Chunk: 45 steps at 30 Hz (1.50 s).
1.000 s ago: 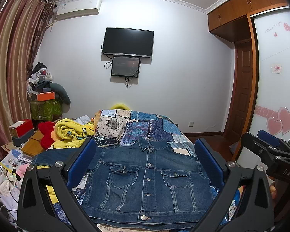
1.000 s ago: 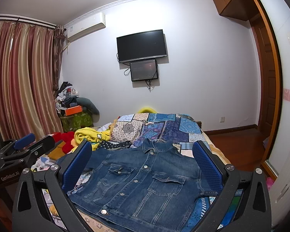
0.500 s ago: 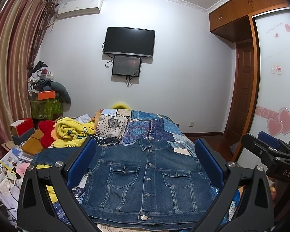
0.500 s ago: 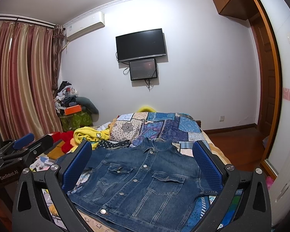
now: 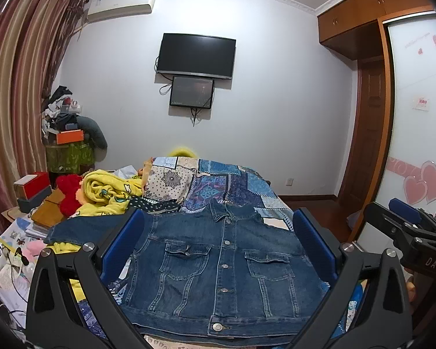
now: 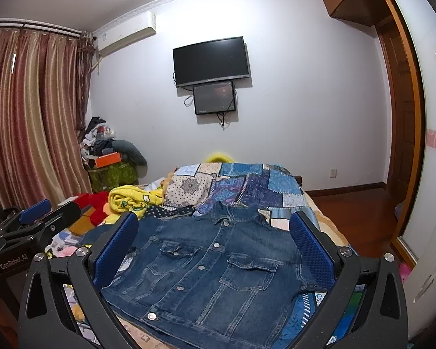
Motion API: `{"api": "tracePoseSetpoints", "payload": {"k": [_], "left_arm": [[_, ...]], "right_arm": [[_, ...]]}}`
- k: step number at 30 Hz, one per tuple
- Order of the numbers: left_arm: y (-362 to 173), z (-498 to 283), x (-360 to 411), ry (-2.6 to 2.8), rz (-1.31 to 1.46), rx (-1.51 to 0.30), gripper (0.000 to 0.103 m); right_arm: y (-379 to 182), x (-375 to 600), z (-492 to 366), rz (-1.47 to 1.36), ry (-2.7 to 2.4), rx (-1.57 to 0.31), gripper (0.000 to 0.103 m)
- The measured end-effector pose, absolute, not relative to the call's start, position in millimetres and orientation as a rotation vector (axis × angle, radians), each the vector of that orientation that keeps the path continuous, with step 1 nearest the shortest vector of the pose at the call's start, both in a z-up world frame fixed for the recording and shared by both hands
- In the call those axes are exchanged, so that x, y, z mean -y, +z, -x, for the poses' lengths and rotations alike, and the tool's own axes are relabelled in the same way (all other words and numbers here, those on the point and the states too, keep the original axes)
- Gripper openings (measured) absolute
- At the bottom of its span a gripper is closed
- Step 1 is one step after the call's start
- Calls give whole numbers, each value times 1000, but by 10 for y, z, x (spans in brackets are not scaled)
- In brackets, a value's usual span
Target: Fold large clothes
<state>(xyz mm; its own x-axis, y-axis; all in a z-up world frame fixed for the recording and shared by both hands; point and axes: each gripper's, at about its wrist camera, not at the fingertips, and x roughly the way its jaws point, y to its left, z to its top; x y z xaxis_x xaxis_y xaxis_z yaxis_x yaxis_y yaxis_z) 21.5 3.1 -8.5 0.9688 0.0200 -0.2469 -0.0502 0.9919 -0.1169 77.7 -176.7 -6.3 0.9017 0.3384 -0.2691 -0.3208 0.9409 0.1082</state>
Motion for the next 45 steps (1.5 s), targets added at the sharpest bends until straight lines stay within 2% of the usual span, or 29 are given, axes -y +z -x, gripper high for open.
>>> {"api": "tracePoseSetpoints", "payload": {"k": [8, 21, 32, 39, 45], "left_arm": [[-253, -504, -136, 50, 144, -316, 103], [-804, -1319, -682, 130, 211, -496, 103], [-1589, -1943, -1832, 307, 309, -662, 103], [-2196, -2286, -2795, 265, 595, -789, 103], [-2598, -2559, -3295, 191, 770, -855, 101]], "right_arm": [[-200, 1736, -1042, -69, 337, -365, 103], [-717, 1639, -1833, -93, 291, -598, 103], [-1125, 1426, -2388, 4, 198, -726, 103], [-1352, 1388, -2666, 51, 142, -795, 103], [-1491, 1414, -2868, 32, 115, -864, 103]]}}
